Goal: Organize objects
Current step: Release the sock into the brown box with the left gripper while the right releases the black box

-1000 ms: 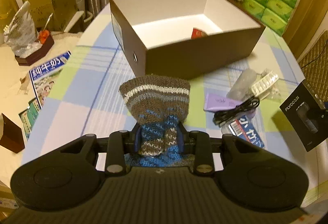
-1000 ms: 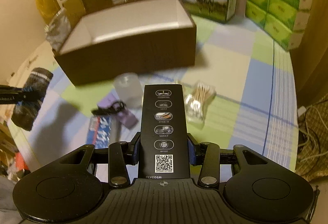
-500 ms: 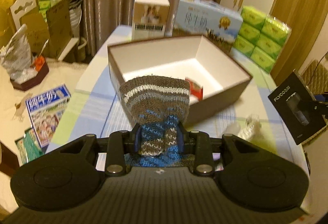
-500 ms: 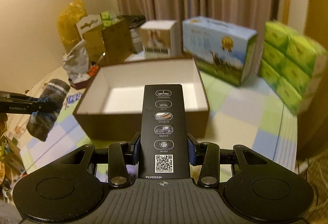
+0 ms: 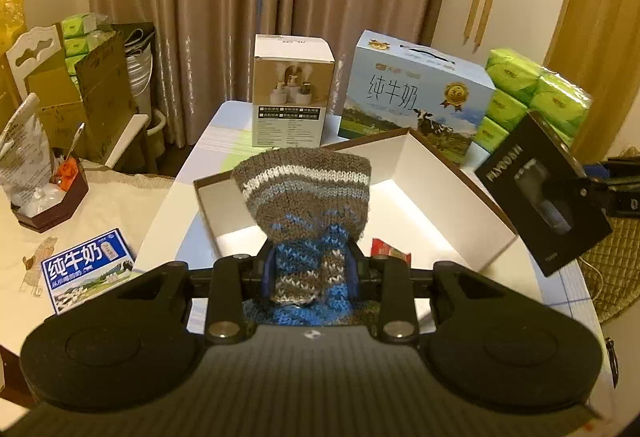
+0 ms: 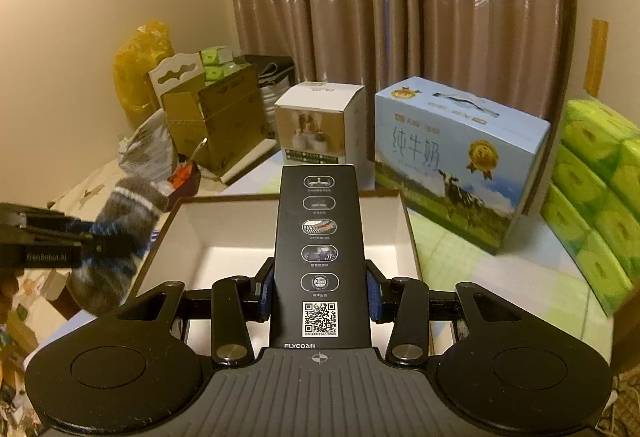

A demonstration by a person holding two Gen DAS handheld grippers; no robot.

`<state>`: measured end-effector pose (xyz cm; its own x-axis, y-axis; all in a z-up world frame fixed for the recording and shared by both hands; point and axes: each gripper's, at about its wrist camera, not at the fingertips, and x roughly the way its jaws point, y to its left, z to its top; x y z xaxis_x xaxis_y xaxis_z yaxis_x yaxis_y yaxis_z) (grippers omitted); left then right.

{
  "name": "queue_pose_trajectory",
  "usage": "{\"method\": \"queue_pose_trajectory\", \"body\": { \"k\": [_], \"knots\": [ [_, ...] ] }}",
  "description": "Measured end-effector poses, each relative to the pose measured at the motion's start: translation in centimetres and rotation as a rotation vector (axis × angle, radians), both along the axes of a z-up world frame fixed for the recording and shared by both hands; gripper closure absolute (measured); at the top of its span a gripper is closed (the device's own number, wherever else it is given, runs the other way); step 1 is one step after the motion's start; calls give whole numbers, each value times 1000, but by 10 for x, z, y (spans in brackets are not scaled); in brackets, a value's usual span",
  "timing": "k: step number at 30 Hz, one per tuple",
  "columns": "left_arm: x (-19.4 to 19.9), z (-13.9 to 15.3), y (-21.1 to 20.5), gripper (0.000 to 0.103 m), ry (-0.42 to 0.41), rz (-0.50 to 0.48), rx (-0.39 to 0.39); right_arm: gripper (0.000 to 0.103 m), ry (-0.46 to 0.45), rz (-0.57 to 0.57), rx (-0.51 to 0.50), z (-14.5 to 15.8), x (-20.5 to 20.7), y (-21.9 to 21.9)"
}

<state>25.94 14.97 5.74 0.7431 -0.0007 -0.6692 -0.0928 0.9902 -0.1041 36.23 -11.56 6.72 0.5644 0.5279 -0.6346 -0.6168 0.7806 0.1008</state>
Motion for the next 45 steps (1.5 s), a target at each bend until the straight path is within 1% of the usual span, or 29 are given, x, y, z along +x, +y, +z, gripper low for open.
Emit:
{"method": "queue_pose_trajectory", "body": {
  "k": [5, 9, 14, 17, 20, 23, 24, 28, 33, 35, 36, 37, 38, 39, 40, 42, 43, 45],
  "knots": [
    [37, -18, 9, 75, 54, 25, -28, 63, 27, -9, -53, -25, 37, 21],
    [62, -39, 16, 75, 107, 42, -39, 63, 59, -15, -105, -55, 62, 32],
    [83, -61, 25, 75, 154, 63, -46, 63, 89, -31, -155, -89, 86, 38],
    [94, -70, 30, 75, 172, 73, -46, 63, 82, -26, -184, -104, 96, 42],
    [103, -76, 33, 75, 183, 82, -40, 62, 57, -23, -188, -112, 104, 43],
    [109, -81, 35, 75, 191, 87, -37, 62, -22, -13, -216, -117, 106, 45],
    [111, -82, 35, 75, 193, 88, -35, 62, -30, -12, -229, -119, 106, 46],
    [116, -87, 36, 75, 207, 91, -31, 62, 4, -5, -223, -122, 108, 40],
    [120, -92, 37, 75, 217, 99, -28, 62, 43, -13, -187, -119, 110, 32],
    [122, -94, 37, 74, 221, 104, -22, 61, 47, -2, -182, -118, 108, 31],
    [123, -95, 37, 74, 224, 106, -20, 57, 44, 2, -180, -117, 107, 30],
    [125, -96, 37, 70, 226, 107, -19, 47, 39, 5, -177, -116, 105, 30],
    [126, -96, 37, 68, 227, 108, -20, 41, 33, 8, -173, -114, 103, 29],
    [127, -95, 36, 62, 226, 110, -18, 35, 30, 12, -167, -113, 101, 28],
    [127, -94, 35, 54, 222, 112, -11, 34, 29, 21, -158, -111, 99, 27],
    [126, -91, 33, 45, 208, 107, 7, 33, 36, 27, -148, -107, 96, 26],
    [125, -90, 32, 38, 203, 100, 12, 30, 37, 32, -143, -105, 94, 26],
    [123, -86, 31, 31, 197, 100, 21, 25, 40, 40, -131, -102, 90, 24]
  ]
}}
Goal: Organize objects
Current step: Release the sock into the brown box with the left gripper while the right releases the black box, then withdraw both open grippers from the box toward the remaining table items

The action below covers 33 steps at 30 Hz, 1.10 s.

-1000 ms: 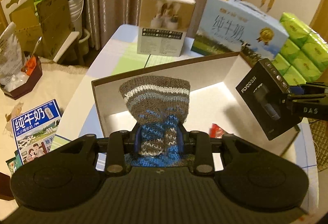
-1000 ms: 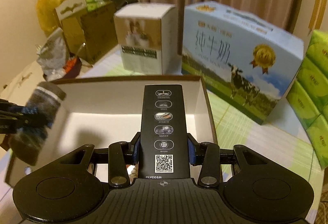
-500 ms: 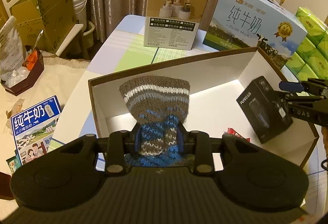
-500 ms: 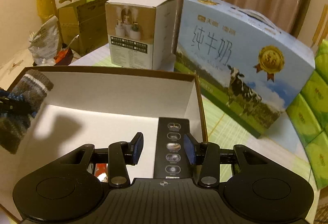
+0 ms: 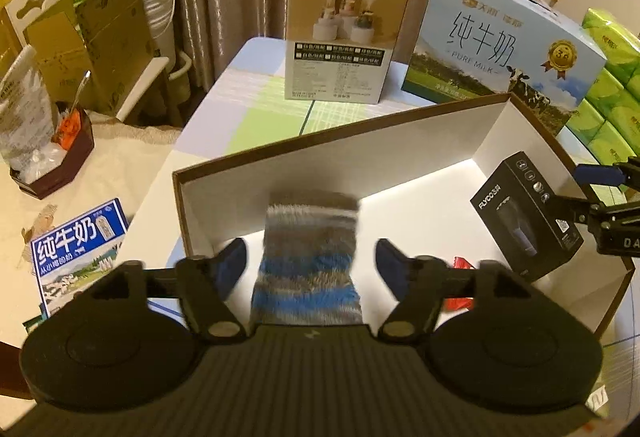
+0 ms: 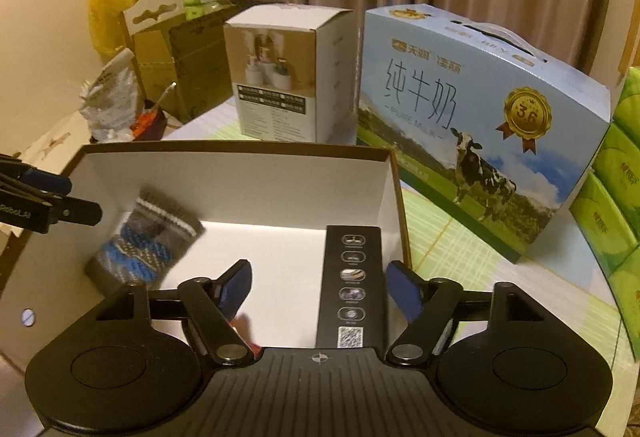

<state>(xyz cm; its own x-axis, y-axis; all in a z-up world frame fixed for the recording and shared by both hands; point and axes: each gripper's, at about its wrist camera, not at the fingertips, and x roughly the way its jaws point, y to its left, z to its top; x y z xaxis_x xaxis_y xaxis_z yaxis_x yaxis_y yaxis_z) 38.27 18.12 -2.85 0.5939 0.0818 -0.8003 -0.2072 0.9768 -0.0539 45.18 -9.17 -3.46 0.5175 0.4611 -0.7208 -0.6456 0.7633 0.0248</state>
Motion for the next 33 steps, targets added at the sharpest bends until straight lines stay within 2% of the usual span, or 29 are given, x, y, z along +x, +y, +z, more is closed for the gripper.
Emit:
{"method": "queue_pose_trajectory", "body": {
  "k": [4, 11, 15, 33],
  "knots": [
    [-6, 7, -1, 26, -8, -9, 2, 19, 4, 12, 24, 7, -12, -5],
    [-24, 17, -9, 24, -11, -35, 2, 15, 6, 6, 68, 18, -37, -16],
    [-38, 24, -15, 19, -16, -42, 1, 14, 3, -2, 103, 28, -51, -25],
    [-117, 62, -48, 17, -69, -71, -1, 11, 7, -91, 221, 54, -128, -70]
  ]
}}
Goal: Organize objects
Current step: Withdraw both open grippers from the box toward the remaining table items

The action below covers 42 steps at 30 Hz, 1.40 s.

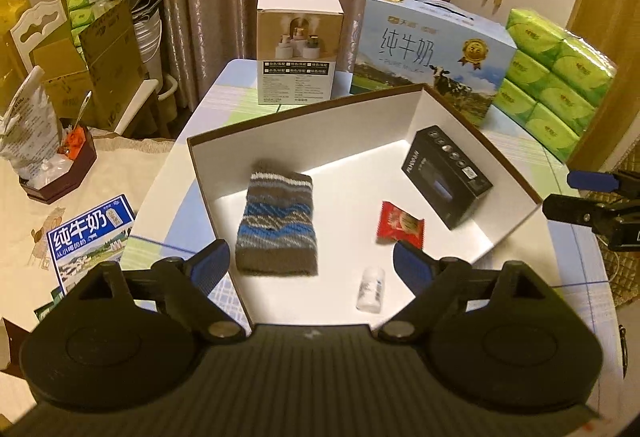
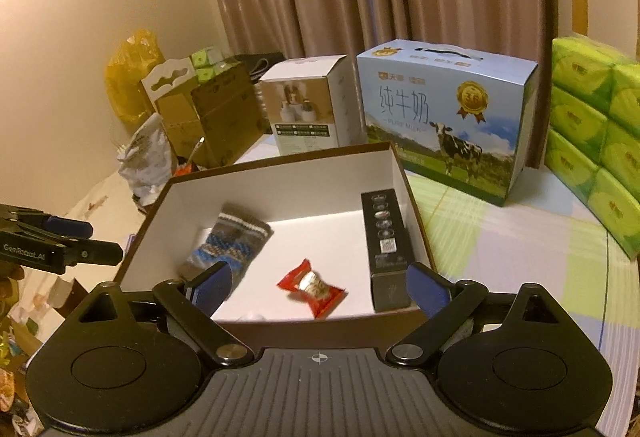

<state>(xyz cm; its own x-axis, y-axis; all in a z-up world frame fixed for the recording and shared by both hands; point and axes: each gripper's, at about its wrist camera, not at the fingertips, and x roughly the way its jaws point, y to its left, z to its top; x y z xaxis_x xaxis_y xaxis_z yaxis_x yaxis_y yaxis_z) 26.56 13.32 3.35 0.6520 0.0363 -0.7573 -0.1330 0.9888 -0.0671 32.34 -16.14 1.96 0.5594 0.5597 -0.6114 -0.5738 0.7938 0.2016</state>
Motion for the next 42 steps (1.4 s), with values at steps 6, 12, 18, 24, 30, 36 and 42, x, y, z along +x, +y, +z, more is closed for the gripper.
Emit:
{"method": "queue_pose_trajectory", "body": {
  "k": [6, 12, 18, 24, 30, 36, 42],
  "knots": [
    [-26, 4, -10, 17, -2, -7, -9, 11, 13, -20, 21, 2, -26, -12],
    [-50, 1, -22, 17, 9, -10, -24, 11, 44, -24, 32, -1, -56, -21],
    [-74, -2, -35, 17, 20, -20, -36, 11, 56, -47, 45, -2, -81, -34],
    [-95, -8, -50, 17, 40, -30, -48, 11, 81, -65, 42, -6, -105, -45],
    [-112, -13, -61, 17, 54, -32, -55, 11, 104, -74, 39, -12, -126, -51],
    [-127, -18, -69, 17, 65, -28, -56, 11, 120, -68, 8, -21, -143, -52],
    [-136, -29, -76, 17, 94, -21, -58, 11, 141, -85, -27, -36, -154, -53]
  ]
}}
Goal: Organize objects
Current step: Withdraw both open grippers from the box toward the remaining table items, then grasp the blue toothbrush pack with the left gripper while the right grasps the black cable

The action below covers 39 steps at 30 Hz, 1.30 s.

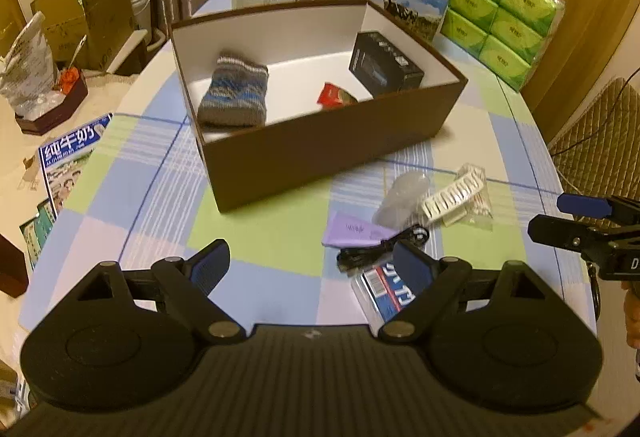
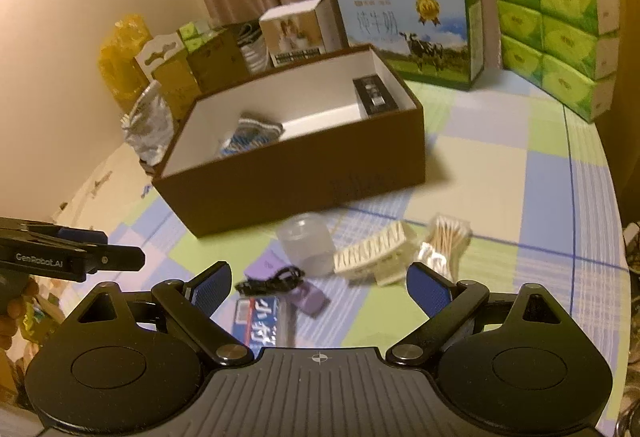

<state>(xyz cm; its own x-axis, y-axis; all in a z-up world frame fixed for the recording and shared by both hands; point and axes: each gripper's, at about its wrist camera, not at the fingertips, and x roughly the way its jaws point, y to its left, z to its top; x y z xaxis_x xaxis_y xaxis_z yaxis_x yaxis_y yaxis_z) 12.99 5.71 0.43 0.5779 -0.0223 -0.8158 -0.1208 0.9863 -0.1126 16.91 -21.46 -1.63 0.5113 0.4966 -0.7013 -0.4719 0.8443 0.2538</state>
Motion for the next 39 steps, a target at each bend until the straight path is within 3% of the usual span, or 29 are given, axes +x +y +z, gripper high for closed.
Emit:
{"method": "queue_pose_trajectory", "body": {
  "k": [15, 39],
  "knots": [
    [-3, -42, -32, 17, 77, -40, -24, 11, 68, -31, -48, -31, -20, -17],
    [34, -101, -81, 17, 153, -90, -32, 12, 128, -103, -53, -54, -4, -53]
  ]
}}
